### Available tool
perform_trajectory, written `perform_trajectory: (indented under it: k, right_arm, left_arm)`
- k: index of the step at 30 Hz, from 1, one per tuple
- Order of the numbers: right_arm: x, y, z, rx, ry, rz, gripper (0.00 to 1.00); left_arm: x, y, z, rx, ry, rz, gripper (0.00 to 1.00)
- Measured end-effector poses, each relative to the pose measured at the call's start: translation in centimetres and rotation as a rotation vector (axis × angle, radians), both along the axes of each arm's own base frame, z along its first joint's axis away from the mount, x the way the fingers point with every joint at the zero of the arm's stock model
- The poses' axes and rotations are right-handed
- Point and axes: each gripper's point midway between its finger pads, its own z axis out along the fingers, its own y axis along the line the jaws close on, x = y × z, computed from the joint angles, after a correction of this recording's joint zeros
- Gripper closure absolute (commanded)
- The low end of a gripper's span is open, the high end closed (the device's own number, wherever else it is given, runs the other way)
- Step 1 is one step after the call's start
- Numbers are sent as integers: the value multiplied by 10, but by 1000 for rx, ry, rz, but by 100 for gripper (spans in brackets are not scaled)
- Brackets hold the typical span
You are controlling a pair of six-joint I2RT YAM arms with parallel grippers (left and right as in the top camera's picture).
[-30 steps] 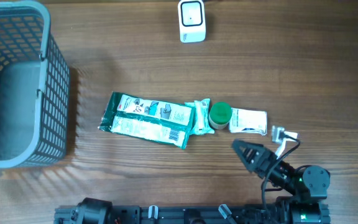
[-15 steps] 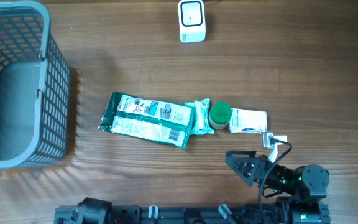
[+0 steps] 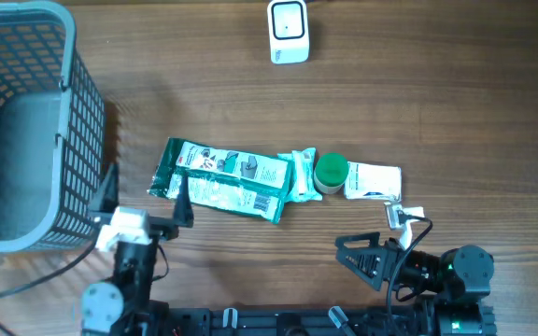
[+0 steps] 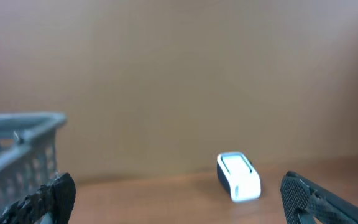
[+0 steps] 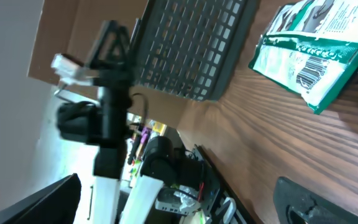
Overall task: Scan the item barcode
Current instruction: 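Reach the right gripper over the green-capped jar and grasp its cap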
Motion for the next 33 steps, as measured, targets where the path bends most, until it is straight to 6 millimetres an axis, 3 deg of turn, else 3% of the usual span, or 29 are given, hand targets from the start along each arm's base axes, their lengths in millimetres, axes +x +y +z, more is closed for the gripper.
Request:
perform_trajectory:
  k: [6, 11, 15, 17, 21, 23, 27, 29, 33]
  right_arm:
    - [-1, 0, 2, 7, 4, 5, 1]
    - [5, -2, 31, 27, -93, -38, 1]
    - [29, -8, 48, 15, -62, -131, 1]
    - [50, -13, 42, -33, 53, -195, 1]
    - [93, -28, 38, -284, 271, -304, 1]
    - [124, -41, 62, -512, 244, -345, 0]
    - [153, -51, 79, -876, 207, -284, 1]
    - [166, -44, 72, -976, 163, -205, 0]
    - [186, -25, 20, -1155, 69, 40, 0]
  left_arm:
    - [14, -2, -58, -24, 134, -6, 0]
    - [16, -2, -72, -31, 186, -5, 0]
    - [16, -2, -82, -26, 225, -2, 0]
    - [16, -2, -92, -19, 263, -1, 0]
    - [15, -2, -108, -9, 328, 1, 0]
    - [15, -2, -110, -7, 336, 2, 0]
    - [15, -2, -110, -8, 335, 2, 0]
    - [15, -2, -110, -8, 335, 2, 0]
    - [15, -2, -110, -8, 335, 2, 0]
